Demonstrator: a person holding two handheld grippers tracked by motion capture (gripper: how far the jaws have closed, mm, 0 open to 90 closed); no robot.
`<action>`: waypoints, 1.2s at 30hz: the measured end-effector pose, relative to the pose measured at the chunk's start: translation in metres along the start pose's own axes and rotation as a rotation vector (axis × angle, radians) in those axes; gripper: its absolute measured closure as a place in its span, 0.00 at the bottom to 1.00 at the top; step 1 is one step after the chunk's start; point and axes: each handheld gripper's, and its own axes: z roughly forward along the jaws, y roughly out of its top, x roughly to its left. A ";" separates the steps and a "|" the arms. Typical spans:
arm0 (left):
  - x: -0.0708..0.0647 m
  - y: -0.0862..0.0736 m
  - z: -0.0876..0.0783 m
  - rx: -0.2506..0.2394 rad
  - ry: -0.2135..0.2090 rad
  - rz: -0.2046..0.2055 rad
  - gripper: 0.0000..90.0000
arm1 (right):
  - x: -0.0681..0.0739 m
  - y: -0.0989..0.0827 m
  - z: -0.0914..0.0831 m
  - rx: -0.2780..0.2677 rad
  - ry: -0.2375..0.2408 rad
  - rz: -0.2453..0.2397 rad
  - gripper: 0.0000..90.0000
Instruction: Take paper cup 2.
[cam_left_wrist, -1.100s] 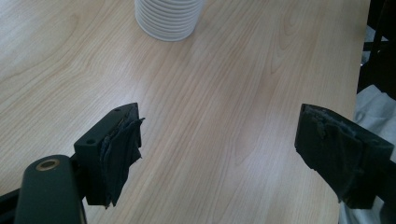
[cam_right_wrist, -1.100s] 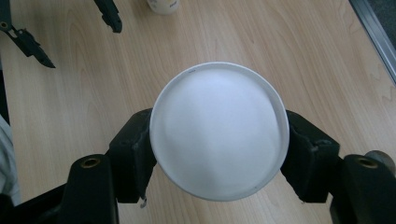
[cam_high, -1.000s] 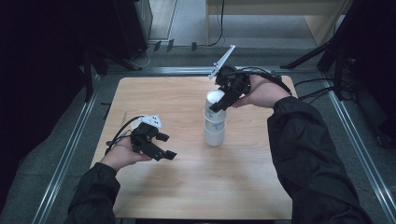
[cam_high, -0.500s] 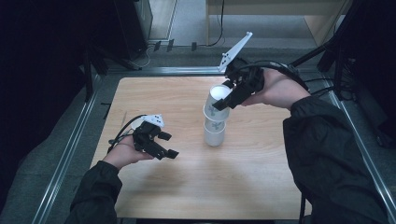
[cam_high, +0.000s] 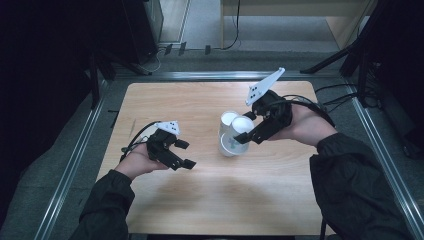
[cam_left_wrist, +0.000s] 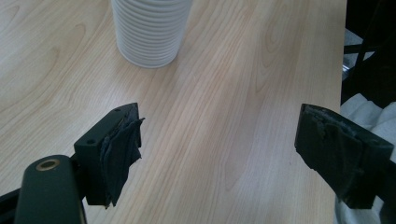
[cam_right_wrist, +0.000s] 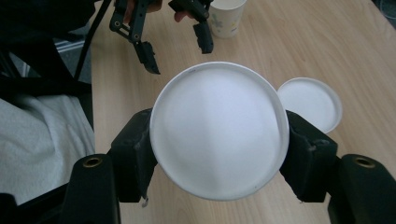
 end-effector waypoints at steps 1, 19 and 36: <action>0.000 0.000 0.000 -0.002 -0.002 0.003 0.17 | 0.000 -0.005 0.003 -0.010 0.004 0.001 0.39; -0.011 -0.001 0.009 -0.017 -0.013 0.035 0.17 | 0.001 -0.059 0.067 -0.087 0.101 0.019 0.39; -0.019 -0.010 0.028 -0.049 -0.027 0.054 0.18 | -0.006 -0.073 0.110 -0.108 0.153 0.037 0.39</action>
